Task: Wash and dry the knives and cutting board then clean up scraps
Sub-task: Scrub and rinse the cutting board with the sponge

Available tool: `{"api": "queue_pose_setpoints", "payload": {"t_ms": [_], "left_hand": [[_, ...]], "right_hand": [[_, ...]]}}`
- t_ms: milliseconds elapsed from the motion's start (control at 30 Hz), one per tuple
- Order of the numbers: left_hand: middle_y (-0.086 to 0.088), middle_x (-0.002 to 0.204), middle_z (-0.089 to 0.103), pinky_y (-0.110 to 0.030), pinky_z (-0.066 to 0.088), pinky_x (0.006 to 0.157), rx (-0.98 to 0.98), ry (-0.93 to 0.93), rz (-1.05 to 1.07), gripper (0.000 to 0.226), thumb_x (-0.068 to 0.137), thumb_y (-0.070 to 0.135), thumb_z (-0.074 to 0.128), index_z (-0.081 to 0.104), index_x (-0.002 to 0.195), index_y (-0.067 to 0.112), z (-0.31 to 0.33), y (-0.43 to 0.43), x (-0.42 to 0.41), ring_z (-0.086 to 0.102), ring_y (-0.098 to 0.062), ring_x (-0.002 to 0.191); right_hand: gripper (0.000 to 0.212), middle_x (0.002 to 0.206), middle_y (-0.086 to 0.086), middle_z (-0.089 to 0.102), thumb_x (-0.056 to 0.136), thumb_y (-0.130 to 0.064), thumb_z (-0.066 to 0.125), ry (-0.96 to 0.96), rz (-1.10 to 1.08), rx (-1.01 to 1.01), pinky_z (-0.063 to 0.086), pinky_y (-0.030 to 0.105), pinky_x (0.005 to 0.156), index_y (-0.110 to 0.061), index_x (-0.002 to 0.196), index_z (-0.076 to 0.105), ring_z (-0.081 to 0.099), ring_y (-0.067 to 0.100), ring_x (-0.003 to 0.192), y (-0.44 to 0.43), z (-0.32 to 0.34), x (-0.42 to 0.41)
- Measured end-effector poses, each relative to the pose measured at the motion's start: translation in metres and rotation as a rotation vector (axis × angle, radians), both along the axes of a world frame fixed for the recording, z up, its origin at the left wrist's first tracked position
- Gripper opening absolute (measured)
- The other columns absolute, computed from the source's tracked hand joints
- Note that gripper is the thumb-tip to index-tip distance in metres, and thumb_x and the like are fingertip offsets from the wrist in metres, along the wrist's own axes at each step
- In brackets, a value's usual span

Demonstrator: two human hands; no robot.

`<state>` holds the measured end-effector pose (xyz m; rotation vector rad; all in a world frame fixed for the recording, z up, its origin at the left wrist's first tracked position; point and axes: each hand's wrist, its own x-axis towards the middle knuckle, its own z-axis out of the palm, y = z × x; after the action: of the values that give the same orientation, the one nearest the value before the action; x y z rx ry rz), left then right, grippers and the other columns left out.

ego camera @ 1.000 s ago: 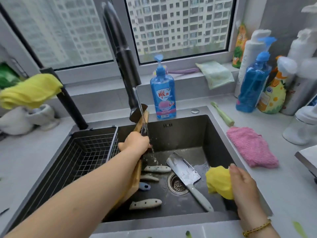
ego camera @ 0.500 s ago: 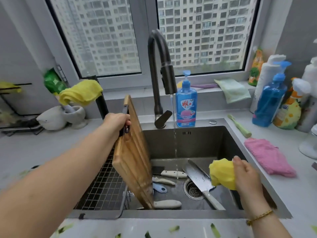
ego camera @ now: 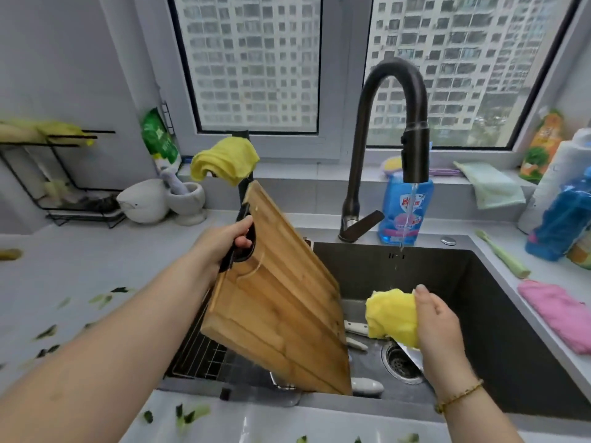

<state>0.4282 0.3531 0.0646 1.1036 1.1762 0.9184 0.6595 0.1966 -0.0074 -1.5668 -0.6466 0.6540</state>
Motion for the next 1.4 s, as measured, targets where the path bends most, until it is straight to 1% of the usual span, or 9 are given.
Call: {"api": "queue_pose_setpoints", "payload": {"t_ms": [133,367,467,600,767,967,1100,1267,1400], "left_hand": [[0.006,0.038,0.035,-0.019,0.037,0.042,-0.073,0.009,0.017,0.060,0.087,0.031,0.060,0.045,0.030,0.018,-0.013,0.000,-0.026,0.040,-0.007,0.033],[-0.004,0.060,0.049,-0.023,0.040,0.054,0.018,0.237,0.048,0.038,0.089,0.026,0.058,0.045,0.057,0.010,-0.050,0.019,-0.070,0.051,-0.022,0.066],[-0.004,0.072,0.055,-0.024,0.038,0.060,0.007,0.316,0.025,0.033,0.092,0.027,0.052,0.052,0.066,0.008,-0.069,0.024,-0.084,0.052,-0.020,0.079],[-0.009,0.094,0.059,-0.027,0.046,0.059,-0.136,0.219,-0.044,0.022,0.096,0.025,0.047,0.054,0.103,0.005,-0.086,0.031,-0.091,0.057,-0.021,0.081],[-0.005,0.085,0.059,-0.022,0.052,0.048,-0.265,0.051,-0.089,0.010,0.096,0.013,0.046,0.052,0.088,0.015,-0.094,0.028,-0.087,0.058,-0.017,0.072],[0.000,0.074,0.059,-0.013,0.048,0.043,-0.183,0.016,-0.039,0.019,0.096,0.010,0.045,0.053,0.079,0.017,-0.095,0.031,-0.069,0.062,-0.012,0.054],[-0.001,0.076,0.059,-0.011,0.046,0.040,-0.157,0.029,-0.039,0.020,0.096,0.010,0.043,0.052,0.081,0.020,-0.096,0.031,-0.067,0.060,0.001,0.042],[-0.002,0.079,0.062,-0.014,0.048,0.042,-0.146,0.025,-0.054,0.013,0.096,0.008,0.042,0.053,0.103,0.012,-0.098,0.034,-0.065,0.063,-0.001,0.047],[0.002,0.073,0.061,-0.022,0.048,0.056,-0.117,0.092,-0.052,0.018,0.096,0.011,0.044,0.054,0.090,0.025,-0.100,0.036,-0.066,0.061,-0.012,0.060]], "right_hand": [[0.034,0.068,0.005,0.044,0.097,-0.031,0.036,-0.028,0.000,0.010,0.037,0.026,0.057,-0.011,0.071,0.047,0.044,0.016,0.064,0.023,-0.004,-0.045],[0.029,0.077,-0.010,0.043,0.092,-0.025,0.049,-0.431,0.163,0.098,0.036,0.009,0.067,-0.025,0.063,0.043,0.043,0.001,0.073,0.065,-0.032,-0.119],[0.026,0.094,-0.024,0.037,0.077,-0.049,0.048,-0.563,0.336,0.029,0.033,0.002,0.076,-0.027,0.065,0.042,0.042,-0.009,0.092,0.069,-0.044,-0.145],[0.030,0.099,-0.024,0.037,0.079,-0.039,0.061,-0.504,0.394,-0.092,0.030,0.010,0.087,-0.027,0.062,0.039,0.038,-0.002,0.103,0.073,-0.051,-0.163],[0.033,0.108,-0.007,0.034,0.082,-0.036,0.062,-0.597,0.324,-0.321,0.027,0.019,0.097,-0.025,0.066,0.036,0.032,0.010,0.115,0.093,-0.044,-0.170],[0.049,0.147,0.005,0.022,0.087,-0.020,0.059,-0.468,0.213,-0.402,0.019,0.029,0.111,-0.016,0.131,0.037,0.016,0.021,0.137,0.103,-0.050,-0.143],[0.041,0.142,0.004,0.031,0.089,-0.022,0.056,-0.501,0.209,-0.388,0.019,0.025,0.110,-0.013,0.128,0.046,0.020,0.017,0.134,0.113,-0.054,-0.133],[0.049,0.136,0.002,0.037,0.084,-0.043,0.052,-0.673,0.638,-0.138,0.014,0.013,0.103,-0.011,0.122,0.055,0.026,0.010,0.126,0.143,-0.044,-0.171],[0.058,0.142,0.004,0.037,0.083,-0.050,0.037,-0.847,0.617,-0.173,0.019,0.024,0.107,-0.016,0.127,0.054,0.029,0.017,0.131,0.174,-0.047,-0.139]]}}
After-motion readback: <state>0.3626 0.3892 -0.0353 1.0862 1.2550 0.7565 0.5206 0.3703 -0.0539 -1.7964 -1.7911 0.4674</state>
